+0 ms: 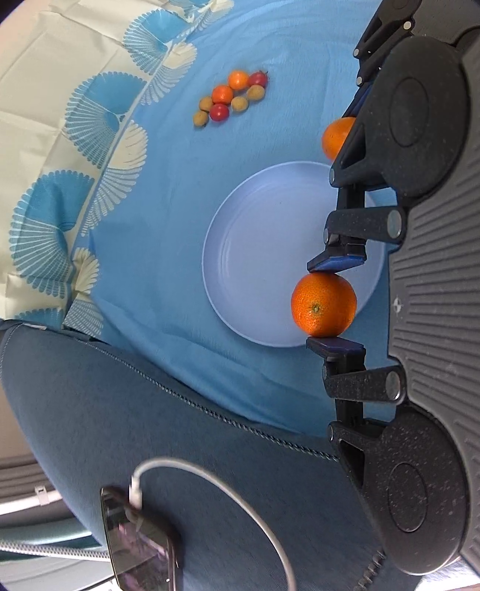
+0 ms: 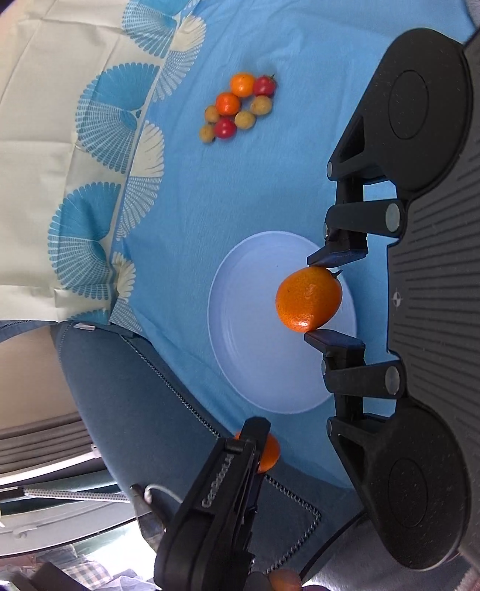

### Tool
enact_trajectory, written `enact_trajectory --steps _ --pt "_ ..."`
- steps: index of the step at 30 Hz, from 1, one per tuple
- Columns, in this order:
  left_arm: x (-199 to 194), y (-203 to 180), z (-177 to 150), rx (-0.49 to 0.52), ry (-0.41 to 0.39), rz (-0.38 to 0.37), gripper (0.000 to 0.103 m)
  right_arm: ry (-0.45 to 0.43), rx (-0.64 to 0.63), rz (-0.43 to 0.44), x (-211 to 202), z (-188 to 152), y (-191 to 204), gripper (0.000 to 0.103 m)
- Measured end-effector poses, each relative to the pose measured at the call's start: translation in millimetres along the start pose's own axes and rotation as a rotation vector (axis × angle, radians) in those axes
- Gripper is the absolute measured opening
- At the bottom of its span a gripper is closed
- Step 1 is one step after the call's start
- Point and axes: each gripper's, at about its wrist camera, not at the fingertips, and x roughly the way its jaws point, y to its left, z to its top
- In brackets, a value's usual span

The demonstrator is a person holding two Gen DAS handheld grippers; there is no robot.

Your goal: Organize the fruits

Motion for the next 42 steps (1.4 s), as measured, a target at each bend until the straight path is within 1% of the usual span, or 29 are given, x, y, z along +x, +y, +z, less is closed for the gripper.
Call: enact_trajectory --steps 10,14,15,16,17,18,19,20,21,22,23,24,25,26,28,31,36,42 --pt "54.2 -12.0 11.4 0.056 0.037 0.055 0.041 0.063 -0.011 -0.001 45.4 5.2 -4.8 0.038" --pt "67.6 -12.4 15.4 0.066 0.045 0.072 0.041 0.086 -0.027 -0.004 57.5 3.0 -3.1 0.038" --pt "70.4 -11.7 16.6 0.063 0.045 0.074 0.041 0.091 -0.032 -0.005 60.3 3.0 -2.1 0.038" --pt "72.2 -11.4 17.5 0.063 0.043 0.075 0.044 0.095 -0.036 -0.007 62.9 3.2 -1.0 0.038" --pt "73.2 -11.9 18.3 0.066 0.038 0.074 0.049 0.097 -0.04 -0.007 65.7 4.0 -0.4 0.039" --pt "72.3 -11.7 18.8 0.067 0.028 0.072 0.069 0.095 -0.043 -0.008 66.6 3.5 1.2 0.039" --pt "70.1 -10.9 20.0 0.061 0.012 0.074 0.085 0.093 -0.049 -0.009 68.2 4.3 1.8 0.039" --pt "66.5 -10.1 20.6 0.054 -0.004 0.081 0.103 0.084 -0.055 -0.008 68.7 5.1 2.7 0.039" --pt "60.8 -9.1 20.9 0.045 -0.033 0.084 0.103 0.071 -0.058 -0.007 68.1 6.7 3.2 0.042" --pt "55.3 -8.3 21.1 0.046 -0.051 0.078 0.103 0.06 -0.063 -0.009 66.3 8.7 4.1 0.056" --pt "51.7 -8.7 21.6 0.054 -0.047 0.072 0.103 0.044 -0.066 -0.016 62.4 10.5 4.7 0.064" --pt "48.6 -8.4 21.7 0.058 -0.038 0.068 0.103 0.026 -0.071 -0.027 57.6 12.6 4.7 0.075" --pt "44.4 -7.6 19.7 0.053 -0.032 0.068 0.103 0.014 -0.078 -0.036 52.1 13.7 5.6 0.081" --pt "39.7 -6.0 16.5 0.044 -0.028 0.072 0.103 0.009 -0.084 -0.041 46.0 14.4 5.9 0.083" --pt "27.4 -3.8 7.5 0.035 -0.03 0.074 0.103 0.01 -0.084 -0.049 33.3 14.3 5.8 0.091" --pt "4.9 1.7 -8.9 0.018 -0.041 0.093 0.103 0.014 -0.064 -0.05 8.3 5.7 6.8 0.097" --pt "-26.5 10.5 -44.4 0.008 -0.042 0.111 0.103 0.0 -0.047 -0.047 -34.7 -14.5 13.2 0.102" --pt "-64.6 19.5 -75.0 -0.003 -0.079 0.115 0.103 -0.065 -0.02 -0.067 -74.4 -28.8 23.8 0.102"
